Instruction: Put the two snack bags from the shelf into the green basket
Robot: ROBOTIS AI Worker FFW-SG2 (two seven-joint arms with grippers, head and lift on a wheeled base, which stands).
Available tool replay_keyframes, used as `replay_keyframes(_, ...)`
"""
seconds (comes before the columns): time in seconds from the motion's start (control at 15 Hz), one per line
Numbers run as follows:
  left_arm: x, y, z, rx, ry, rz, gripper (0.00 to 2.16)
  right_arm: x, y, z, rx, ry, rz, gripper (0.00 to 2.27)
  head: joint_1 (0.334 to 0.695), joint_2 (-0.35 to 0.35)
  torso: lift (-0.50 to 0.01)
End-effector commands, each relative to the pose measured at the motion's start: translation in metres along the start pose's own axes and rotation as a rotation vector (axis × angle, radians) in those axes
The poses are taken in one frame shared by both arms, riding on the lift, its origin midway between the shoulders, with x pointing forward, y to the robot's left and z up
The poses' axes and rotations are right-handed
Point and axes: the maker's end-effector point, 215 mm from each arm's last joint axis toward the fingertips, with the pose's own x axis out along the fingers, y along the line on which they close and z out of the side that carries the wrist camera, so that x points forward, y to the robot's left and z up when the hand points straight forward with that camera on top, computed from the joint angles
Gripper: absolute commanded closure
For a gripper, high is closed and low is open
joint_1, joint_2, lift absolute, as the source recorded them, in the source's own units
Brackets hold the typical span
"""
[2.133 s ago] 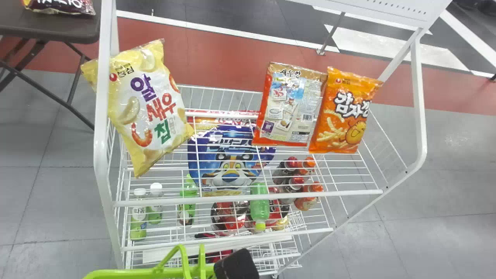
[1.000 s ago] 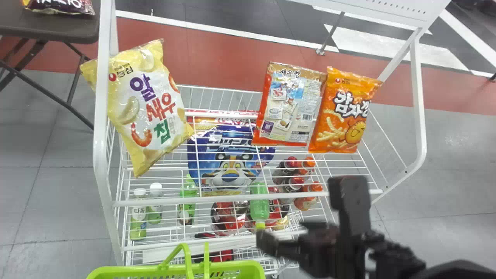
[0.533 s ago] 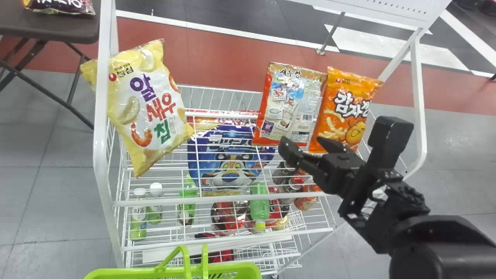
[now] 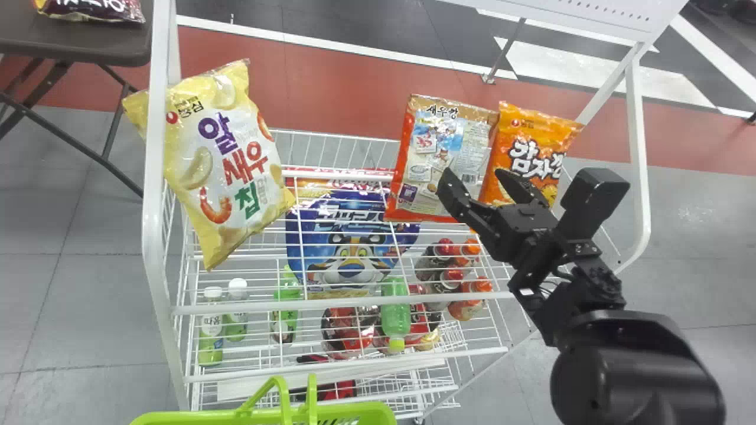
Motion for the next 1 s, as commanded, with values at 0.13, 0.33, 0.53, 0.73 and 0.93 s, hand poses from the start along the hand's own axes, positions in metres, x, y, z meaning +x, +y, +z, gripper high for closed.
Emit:
replay_keyframes(0.13, 0.000, 0.001, -0.003, -0.005, 0.006, 0.001, 1.81, 0.023, -0.008, -0.021, -0.019, -0.004, -0.012, 0.13, 0.695, -0.350, -0.011)
replay_keyframes(0.33, 0.000, 0.002, -0.006, -0.012, 0.009, 0.001, 1.81, 0.043, -0.005, -0.033, -0.038, 0.004, -0.012, 0.13, 0.695, -0.350, -0.011)
replay_keyframes(0.53, 0.001, 0.003, -0.005, -0.012, 0.009, 0.002, 1.81, 0.059, -0.012, -0.044, -0.036, 0.022, -0.031, 0.13, 0.695, -0.350, -0.011)
replay_keyframes(0.73, 0.000, 0.005, -0.005, -0.011, 0.011, 0.008, 1.81, 0.071, -0.018, -0.049, -0.048, 0.014, -0.049, 0.13, 0.695, -0.350, -0.011)
replay_keyframes(0.93, 0.001, 0.008, -0.005, -0.014, 0.011, 0.007, 1.81, 0.083, -0.020, -0.051, -0.047, 0.014, -0.040, 0.16, 0.695, -0.350, -0.011)
